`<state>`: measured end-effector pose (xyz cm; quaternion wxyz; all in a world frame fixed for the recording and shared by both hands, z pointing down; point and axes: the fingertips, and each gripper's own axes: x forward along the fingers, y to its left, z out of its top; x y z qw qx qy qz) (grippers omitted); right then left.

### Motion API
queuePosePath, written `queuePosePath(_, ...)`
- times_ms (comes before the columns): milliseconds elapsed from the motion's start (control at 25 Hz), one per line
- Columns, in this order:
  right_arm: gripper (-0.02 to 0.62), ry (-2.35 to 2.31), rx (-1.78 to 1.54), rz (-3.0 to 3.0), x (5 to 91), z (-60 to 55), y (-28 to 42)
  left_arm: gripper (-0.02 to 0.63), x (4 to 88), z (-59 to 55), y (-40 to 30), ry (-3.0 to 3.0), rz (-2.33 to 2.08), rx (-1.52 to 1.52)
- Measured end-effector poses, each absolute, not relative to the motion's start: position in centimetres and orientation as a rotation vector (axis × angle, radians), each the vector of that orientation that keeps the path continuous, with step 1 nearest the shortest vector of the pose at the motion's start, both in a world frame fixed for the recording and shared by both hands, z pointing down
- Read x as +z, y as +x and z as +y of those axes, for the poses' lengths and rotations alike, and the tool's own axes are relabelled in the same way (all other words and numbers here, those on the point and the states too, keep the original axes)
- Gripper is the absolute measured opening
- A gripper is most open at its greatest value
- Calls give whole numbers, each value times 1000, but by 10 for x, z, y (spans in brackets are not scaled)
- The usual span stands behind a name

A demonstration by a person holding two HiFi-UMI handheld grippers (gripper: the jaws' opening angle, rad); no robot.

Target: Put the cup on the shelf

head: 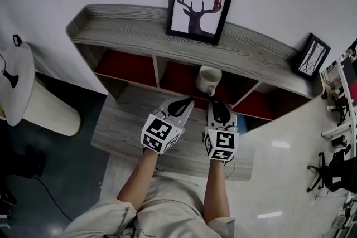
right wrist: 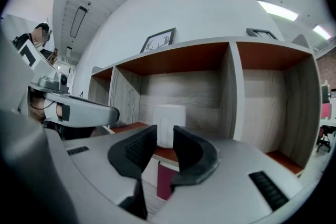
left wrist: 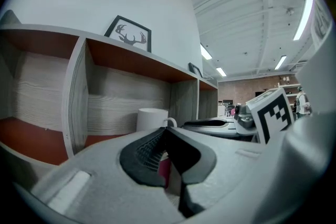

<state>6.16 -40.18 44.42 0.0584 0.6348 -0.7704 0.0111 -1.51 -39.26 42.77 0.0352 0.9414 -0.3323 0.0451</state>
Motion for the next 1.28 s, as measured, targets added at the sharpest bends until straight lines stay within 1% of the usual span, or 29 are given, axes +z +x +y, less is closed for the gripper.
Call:
queuePosePath(360, 105, 1933, 46, -2351, 445, -359, 80, 9, 427, -361, -4, 2883, -1069, 127)
queuePosePath(560, 56, 1922, 56, -2423, 440, -339, 81, 9, 429, -343, -1, 2883, -1092, 141)
queuePosePath(800, 20, 1883, 73, -2506, 435, -327, 74, 9, 423, -332, -6, 2884, -1128, 143)
queuePosePath(1280, 17, 1841, 99, -2557, 434, -321, 66, 9, 421, -326, -14, 2883, -1160, 139)
